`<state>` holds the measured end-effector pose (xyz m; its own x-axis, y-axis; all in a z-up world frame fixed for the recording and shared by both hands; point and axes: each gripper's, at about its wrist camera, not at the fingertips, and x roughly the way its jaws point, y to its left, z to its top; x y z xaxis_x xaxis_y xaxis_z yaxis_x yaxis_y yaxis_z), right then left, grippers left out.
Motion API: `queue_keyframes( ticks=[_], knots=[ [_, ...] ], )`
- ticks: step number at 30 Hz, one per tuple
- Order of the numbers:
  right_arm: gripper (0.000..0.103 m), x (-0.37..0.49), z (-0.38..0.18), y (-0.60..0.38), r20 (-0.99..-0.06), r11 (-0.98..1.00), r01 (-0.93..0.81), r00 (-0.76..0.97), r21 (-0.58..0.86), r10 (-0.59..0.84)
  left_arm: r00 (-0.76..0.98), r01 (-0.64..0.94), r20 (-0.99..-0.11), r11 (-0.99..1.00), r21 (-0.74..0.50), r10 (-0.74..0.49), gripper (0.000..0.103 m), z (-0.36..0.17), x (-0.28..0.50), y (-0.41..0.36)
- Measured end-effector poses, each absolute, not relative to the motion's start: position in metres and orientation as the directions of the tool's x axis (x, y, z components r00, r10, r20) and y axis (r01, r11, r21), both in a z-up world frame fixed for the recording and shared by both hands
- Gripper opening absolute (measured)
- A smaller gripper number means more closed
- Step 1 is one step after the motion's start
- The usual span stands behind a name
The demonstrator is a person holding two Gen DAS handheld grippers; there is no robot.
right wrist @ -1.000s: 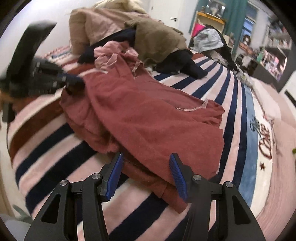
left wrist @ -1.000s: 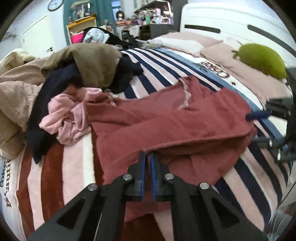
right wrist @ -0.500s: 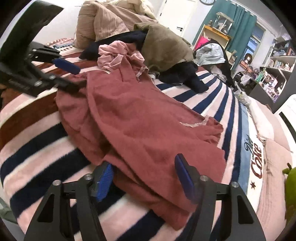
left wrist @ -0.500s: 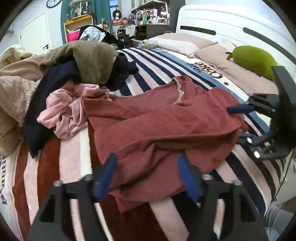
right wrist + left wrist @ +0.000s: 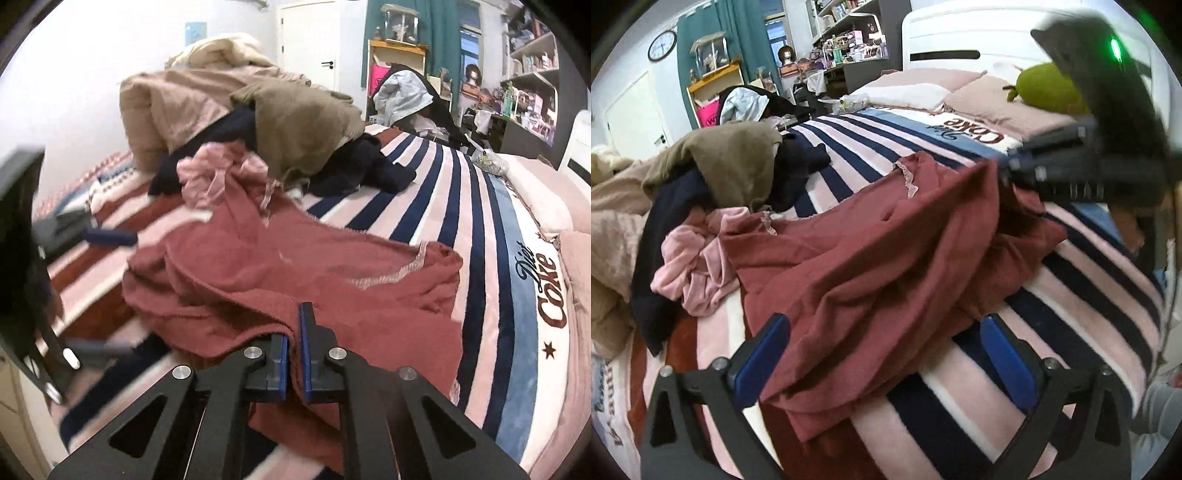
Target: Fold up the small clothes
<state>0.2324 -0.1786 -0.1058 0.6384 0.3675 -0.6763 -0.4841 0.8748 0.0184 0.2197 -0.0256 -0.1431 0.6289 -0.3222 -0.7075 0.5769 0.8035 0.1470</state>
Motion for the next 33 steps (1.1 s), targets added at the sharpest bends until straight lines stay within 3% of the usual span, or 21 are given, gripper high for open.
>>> queue_keyframes(
  ticks=[3, 4, 5, 6, 7, 8, 22, 24, 26, 27, 29, 31, 33],
  knots=[
    [0.001, 0.248, -0.095, -0.179, -0.678, 0.882, -0.471, 0.643, 0.017, 0.356, 0.663, 0.543, -0.694, 0.819, 0.185, -0.282, 0.101, -0.144, 0.23, -0.03],
    [0.001, 0.255, -0.091, -0.18, -0.677, 0.885, -0.466, 0.648, 0.007, 0.347, 0.678, 0.517, -0.688, 0.833, 0.197, -0.258, 0.091, -0.142, 0.236, -0.029],
    [0.0, 0.26, -0.089, -0.18, -0.678, 0.886, -0.464, 0.65, 0.004, 0.344, 0.683, 0.493, -0.689, 0.849, 0.19, -0.242, 0.06, -0.14, 0.244, -0.026],
    [0.0, 0.267, -0.087, -0.182, -0.679, 0.888, -0.46, 0.648, 0.01, 0.344, 0.664, 0.485, -0.705, 0.861, 0.151, -0.25, 0.04, -0.139, 0.254, -0.021],
    [0.0, 0.278, -0.085, -0.183, -0.684, 0.892, -0.451, 0.641, 0.029, 0.347, 0.624, 0.473, -0.732, 0.878, 0.077, -0.272, 0.014, -0.138, 0.27, -0.014],
    [0.0, 0.284, -0.085, -0.186, -0.686, 0.893, -0.448, 0.637, 0.041, 0.351, 0.611, 0.46, -0.741, 0.887, 0.045, -0.279, 0.01, -0.137, 0.279, -0.01],
    [0.003, 0.397, -0.118, -0.183, -0.795, 0.921, -0.39, 0.556, 0.008, 0.242, 0.68, 0.282, -0.727, 0.948, 0.146, -0.091, 0.009, -0.13, 0.405, -0.013],
    [0.01, 0.408, -0.126, -0.185, -0.814, 0.928, -0.373, 0.539, 0.0, 0.217, 0.67, 0.271, -0.74, 0.948, 0.168, -0.061, 0.019, -0.134, 0.424, -0.016],
    [0.023, 0.413, -0.133, -0.189, -0.827, 0.933, -0.359, 0.525, 0.0, 0.202, 0.672, 0.228, -0.741, 0.955, 0.192, -0.012, 0.04, -0.138, 0.435, -0.013],
    [0.027, 0.412, -0.134, -0.193, -0.828, 0.935, -0.353, 0.519, 0.016, 0.21, 0.674, 0.215, -0.739, 0.959, 0.186, -0.008, 0.044, -0.139, 0.437, -0.01],
    [0.04, 0.409, -0.129, -0.201, -0.817, 0.935, -0.351, 0.523, 0.054, 0.243, 0.682, 0.19, -0.731, 0.971, 0.147, -0.023, 0.062, -0.134, 0.438, 0.001],
    [0.053, 0.398, -0.117, -0.215, -0.794, 0.927, -0.362, 0.533, 0.099, 0.293, 0.7, 0.177, -0.713, 0.977, 0.118, -0.041, 0.07, -0.126, 0.432, 0.013],
    [0.056, 0.384, -0.107, -0.223, -0.779, 0.915, -0.389, 0.538, 0.109, 0.321, 0.714, 0.183, -0.696, 0.979, 0.085, -0.073, 0.071, -0.114, 0.418, 0.026]
  ],
)
